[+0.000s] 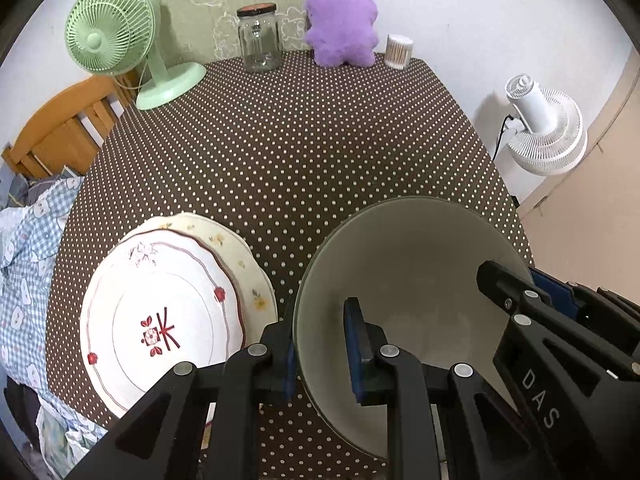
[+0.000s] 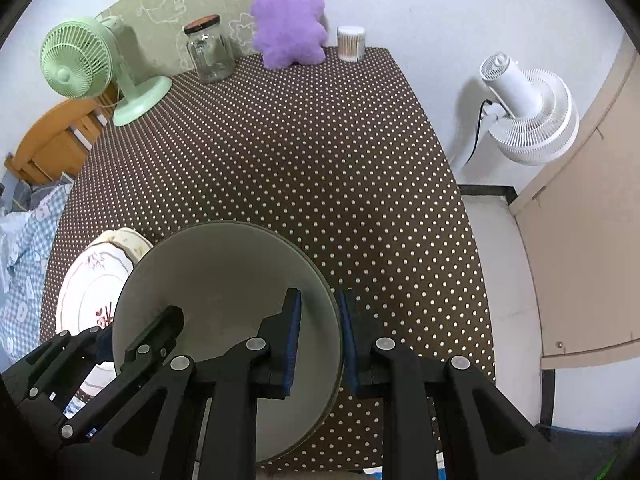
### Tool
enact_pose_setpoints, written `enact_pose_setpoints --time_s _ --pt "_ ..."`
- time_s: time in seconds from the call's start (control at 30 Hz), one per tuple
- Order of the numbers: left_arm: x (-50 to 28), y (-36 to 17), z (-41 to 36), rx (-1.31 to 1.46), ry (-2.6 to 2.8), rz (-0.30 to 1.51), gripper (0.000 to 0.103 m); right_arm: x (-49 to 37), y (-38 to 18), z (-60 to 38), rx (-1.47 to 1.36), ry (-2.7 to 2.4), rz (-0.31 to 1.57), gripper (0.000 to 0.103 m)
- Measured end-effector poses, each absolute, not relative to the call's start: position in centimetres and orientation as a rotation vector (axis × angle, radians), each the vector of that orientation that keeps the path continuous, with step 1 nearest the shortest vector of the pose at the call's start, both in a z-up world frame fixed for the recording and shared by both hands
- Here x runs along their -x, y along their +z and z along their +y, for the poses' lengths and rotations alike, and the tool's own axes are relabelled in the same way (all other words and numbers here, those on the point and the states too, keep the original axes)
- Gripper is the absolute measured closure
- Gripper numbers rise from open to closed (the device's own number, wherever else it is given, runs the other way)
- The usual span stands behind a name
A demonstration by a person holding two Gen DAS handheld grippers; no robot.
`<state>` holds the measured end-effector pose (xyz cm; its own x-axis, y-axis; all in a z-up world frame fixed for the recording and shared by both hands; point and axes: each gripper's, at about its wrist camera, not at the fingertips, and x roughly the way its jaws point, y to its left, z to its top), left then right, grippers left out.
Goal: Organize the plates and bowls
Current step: 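Carry the held grey bowl with the right gripper over the plate stack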
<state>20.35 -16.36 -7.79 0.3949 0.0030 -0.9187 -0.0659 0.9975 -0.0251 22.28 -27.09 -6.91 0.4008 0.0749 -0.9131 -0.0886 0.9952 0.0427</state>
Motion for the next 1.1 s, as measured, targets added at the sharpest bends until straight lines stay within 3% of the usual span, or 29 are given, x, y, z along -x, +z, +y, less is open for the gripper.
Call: enact_pose_setpoints --time_s 0.8,1.1 --pt "-19.9 -9.3 -16.5 0.067 0.045 1.197 0.085 -21.6 -8.6 -27.9 -0.01 0.119 1.182 0.08" --pt "-19.5 -9.0 -15.9 0.111 0.015 1.178 0.06 -22.0 -8.7 -28.4 -0.027 0.164 1.192 0.077"
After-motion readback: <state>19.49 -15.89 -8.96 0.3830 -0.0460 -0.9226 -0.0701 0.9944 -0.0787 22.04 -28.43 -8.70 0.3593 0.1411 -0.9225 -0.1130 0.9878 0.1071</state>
